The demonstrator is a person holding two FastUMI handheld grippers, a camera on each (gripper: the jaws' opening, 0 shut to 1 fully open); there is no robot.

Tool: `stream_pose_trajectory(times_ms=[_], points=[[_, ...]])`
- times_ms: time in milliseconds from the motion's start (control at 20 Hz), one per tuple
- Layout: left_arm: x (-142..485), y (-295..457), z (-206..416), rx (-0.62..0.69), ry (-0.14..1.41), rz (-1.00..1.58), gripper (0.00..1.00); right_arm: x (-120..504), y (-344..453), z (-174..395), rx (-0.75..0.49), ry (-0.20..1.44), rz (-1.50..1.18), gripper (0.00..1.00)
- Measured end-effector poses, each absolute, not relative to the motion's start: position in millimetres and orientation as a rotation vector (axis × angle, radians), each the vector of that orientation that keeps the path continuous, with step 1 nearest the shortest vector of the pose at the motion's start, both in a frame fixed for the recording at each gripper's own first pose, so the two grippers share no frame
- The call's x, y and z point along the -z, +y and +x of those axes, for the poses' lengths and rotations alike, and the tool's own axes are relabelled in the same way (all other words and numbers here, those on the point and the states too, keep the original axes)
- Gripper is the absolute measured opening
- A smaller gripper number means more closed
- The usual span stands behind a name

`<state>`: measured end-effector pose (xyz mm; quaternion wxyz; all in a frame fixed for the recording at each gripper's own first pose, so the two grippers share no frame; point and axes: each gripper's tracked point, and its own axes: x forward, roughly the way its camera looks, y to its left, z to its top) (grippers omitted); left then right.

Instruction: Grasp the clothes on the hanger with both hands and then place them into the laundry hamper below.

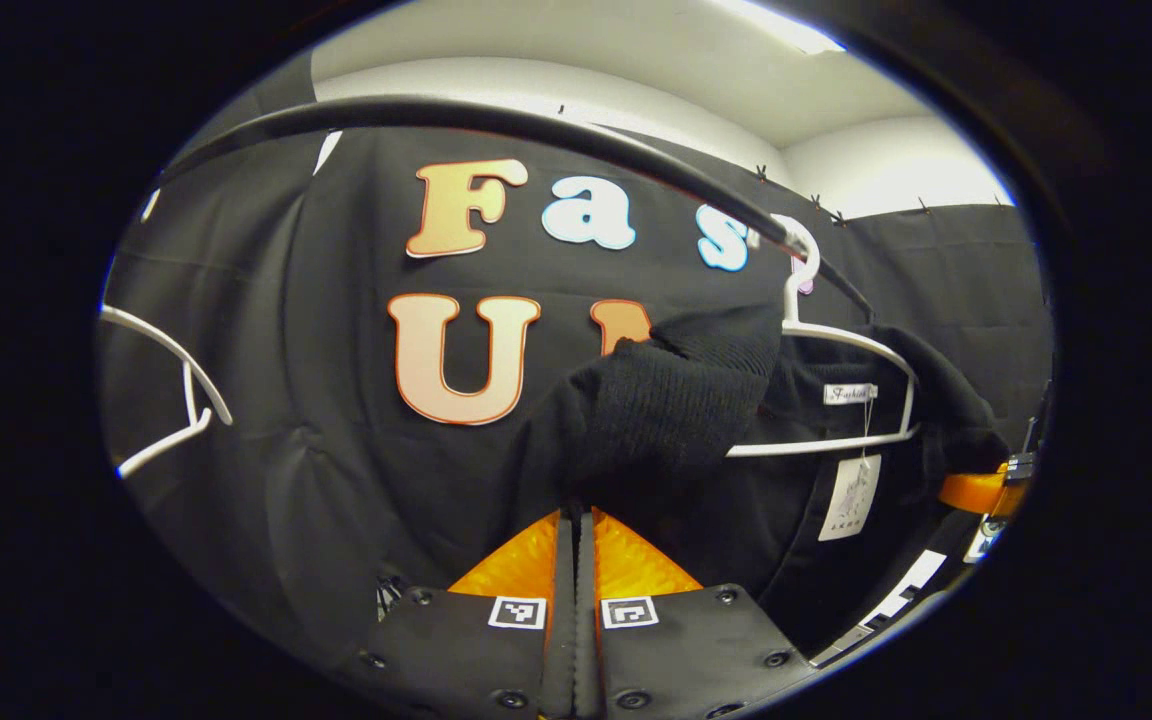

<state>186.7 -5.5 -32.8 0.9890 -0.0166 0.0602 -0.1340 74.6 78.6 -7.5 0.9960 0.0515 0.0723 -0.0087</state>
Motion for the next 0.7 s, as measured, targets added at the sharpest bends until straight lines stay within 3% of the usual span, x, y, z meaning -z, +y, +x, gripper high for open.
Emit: stream_pose_trajectory(times_ms=[50,150,200,450,700], points=[[23.6,0.4,187.8,0.253,0.105,-0.024,0.06,-1.4,73.8,74.4,0.027,0.134,0.108,0.00],[7.0,14.1,196.3,0.225,0.065,-0.006,0.09,-17.2,62.6,76.3,0.045,0.109,0.107,0.00],[0.2,21.4,198.4,0.212,0.055,-0.002,0.06,-26.5,56.0,75.5,0.055,0.097,0.101,0.07],[-8.6,37.8,211.5,0.189,0.046,0.002,0.09,-55.7,26.0,73.2,0.099,0.054,0.097,0.00],[-10.9,54.8,225.4,0.137,0.041,0.004,0.06,-74.3,-8.5,78.9,0.146,0.036,0.087,0.00]])
